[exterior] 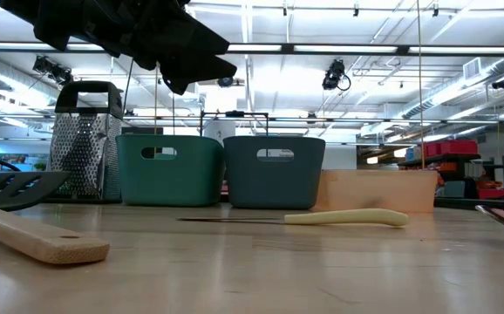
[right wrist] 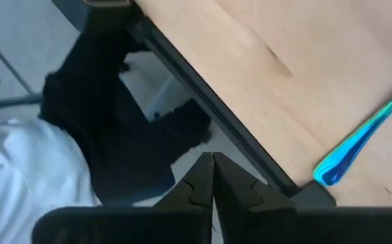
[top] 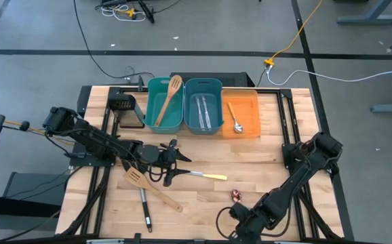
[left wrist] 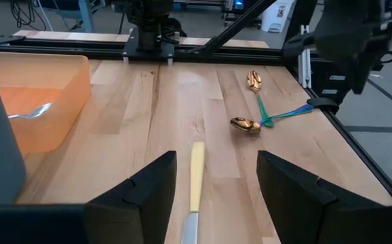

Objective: Pick & Place Kitchen Items
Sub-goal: Put the blue spoon into the orange bin

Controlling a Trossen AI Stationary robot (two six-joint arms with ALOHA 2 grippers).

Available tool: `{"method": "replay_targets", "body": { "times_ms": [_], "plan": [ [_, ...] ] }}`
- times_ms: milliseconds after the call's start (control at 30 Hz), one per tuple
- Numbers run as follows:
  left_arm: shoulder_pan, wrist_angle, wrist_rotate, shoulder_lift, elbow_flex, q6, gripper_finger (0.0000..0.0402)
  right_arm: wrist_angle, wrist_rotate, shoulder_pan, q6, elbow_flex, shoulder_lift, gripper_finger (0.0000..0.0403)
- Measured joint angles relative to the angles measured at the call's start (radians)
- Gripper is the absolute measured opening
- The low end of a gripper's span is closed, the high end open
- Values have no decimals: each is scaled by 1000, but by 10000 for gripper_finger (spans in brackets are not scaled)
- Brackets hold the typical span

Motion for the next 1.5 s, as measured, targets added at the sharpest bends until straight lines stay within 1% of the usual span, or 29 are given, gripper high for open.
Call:
{"method": "replay_targets", "body": {
  "times_ms": [67,133,200,300,367,500,633,933,1033,1167,1500],
  "plan": [
    [0,0,0,0,0,0,210,29,-12,0,-14,-32,0,13],
    [0,0,0,0,0,0,210,16,-15,-5,50,-63,0,14],
    [0,0,0,0,0,1,210,12,-40,-10,116,-94,0,17],
    [0,0,0,0,0,1,210,41,-77,-11,149,-139,0,21],
    [0,0,0,0,0,1,210,52,-83,-10,169,-158,0,26],
    [0,0,0,0,0,2,210,58,-82,-10,191,-181,0,41],
    [0,0,0,0,0,3,210,59,-79,-11,203,-201,0,65],
    [0,0,0,0,0,3,210,58,-76,-11,211,-209,0,122],
    [0,0,0,0,0,3,210,46,-36,-11,210,-209,0,134],
    [0,0,0,0,0,3,210,28,7,-14,189,-209,0,142],
    [0,0,0,0,0,3,210,-46,8,-34,188,-209,0,143]
  ]
}}
